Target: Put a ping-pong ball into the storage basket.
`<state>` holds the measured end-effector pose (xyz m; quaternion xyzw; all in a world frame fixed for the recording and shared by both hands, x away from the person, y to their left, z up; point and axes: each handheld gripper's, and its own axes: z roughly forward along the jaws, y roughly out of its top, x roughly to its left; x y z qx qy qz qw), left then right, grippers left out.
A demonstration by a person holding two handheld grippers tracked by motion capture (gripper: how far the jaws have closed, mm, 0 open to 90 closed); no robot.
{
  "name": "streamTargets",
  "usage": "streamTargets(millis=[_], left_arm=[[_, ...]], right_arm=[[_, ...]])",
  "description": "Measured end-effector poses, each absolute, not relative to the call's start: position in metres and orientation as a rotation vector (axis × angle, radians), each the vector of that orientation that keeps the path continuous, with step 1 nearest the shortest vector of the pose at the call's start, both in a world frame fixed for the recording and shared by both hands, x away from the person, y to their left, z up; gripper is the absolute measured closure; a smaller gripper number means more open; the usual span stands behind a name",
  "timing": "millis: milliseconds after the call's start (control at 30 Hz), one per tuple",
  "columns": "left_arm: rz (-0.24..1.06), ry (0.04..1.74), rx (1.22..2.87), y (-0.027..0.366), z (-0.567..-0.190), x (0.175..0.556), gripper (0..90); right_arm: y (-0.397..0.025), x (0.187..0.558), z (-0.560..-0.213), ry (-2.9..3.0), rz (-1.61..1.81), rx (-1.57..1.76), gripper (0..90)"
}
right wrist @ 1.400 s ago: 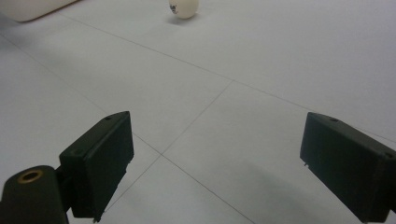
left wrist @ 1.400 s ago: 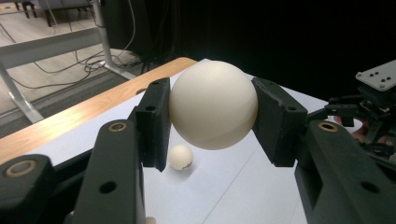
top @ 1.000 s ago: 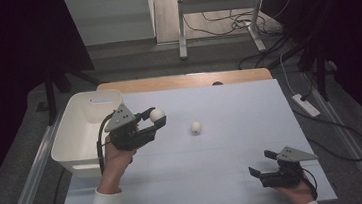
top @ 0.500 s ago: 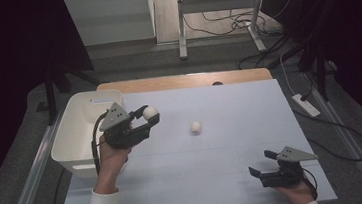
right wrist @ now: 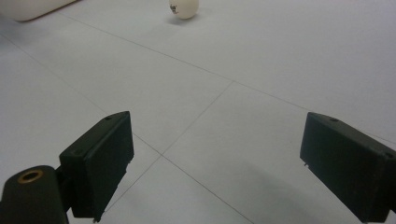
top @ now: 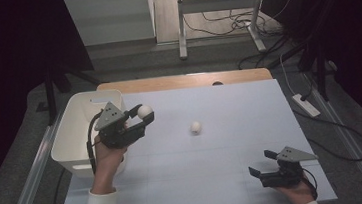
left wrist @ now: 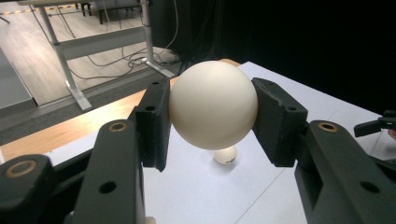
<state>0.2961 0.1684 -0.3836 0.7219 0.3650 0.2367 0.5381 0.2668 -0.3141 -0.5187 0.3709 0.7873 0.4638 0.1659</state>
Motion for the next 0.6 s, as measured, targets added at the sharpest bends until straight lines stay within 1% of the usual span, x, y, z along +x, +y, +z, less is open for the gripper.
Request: streamTargets(millis=[600], left_arm=[[0.590,0.920,1.662,0.189,-0.374,0.293,50.7]], right_arm=[[-0.314,0.267,-0.519,2.235,1.330,1.061,9.6]])
